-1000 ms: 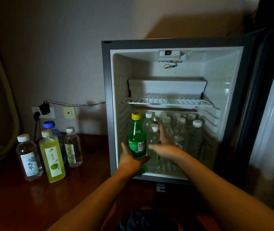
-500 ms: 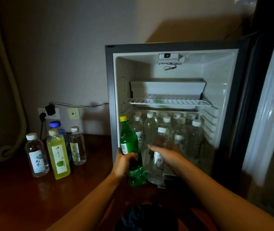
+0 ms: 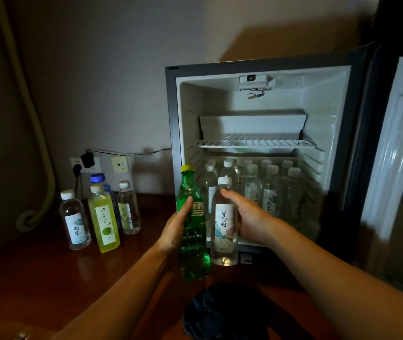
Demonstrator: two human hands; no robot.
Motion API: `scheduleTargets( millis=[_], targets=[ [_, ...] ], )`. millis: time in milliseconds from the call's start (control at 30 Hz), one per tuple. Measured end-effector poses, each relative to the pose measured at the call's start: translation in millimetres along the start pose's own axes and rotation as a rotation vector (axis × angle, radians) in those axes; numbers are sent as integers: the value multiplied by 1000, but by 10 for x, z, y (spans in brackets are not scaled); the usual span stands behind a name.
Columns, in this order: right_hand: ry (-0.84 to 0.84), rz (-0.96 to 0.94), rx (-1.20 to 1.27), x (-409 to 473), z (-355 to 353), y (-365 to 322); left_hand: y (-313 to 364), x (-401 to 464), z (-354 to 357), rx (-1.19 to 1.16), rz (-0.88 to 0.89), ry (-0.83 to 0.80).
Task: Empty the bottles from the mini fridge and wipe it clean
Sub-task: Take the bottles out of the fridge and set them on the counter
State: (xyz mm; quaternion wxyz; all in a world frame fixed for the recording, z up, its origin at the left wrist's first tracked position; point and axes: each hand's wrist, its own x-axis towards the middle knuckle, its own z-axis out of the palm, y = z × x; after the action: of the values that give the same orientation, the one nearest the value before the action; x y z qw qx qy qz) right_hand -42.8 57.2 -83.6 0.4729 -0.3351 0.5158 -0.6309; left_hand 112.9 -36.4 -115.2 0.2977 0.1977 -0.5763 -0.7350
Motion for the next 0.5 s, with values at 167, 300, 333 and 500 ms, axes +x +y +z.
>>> scheduleTargets(
  millis=[167,300,333,500],
  targets=[
    [-128,-34,-59,20,260,39,118,-115,-64,40,45,8],
    [-231,-80,-136,90,368,56,178,-173,-205,141,127,71],
    [-235,-88,-146,109,407,59,174,-167,-272,149,121,100],
    [-231,-152,-227,331,581,138,222,-184,-578,168,96,204]
  ],
)
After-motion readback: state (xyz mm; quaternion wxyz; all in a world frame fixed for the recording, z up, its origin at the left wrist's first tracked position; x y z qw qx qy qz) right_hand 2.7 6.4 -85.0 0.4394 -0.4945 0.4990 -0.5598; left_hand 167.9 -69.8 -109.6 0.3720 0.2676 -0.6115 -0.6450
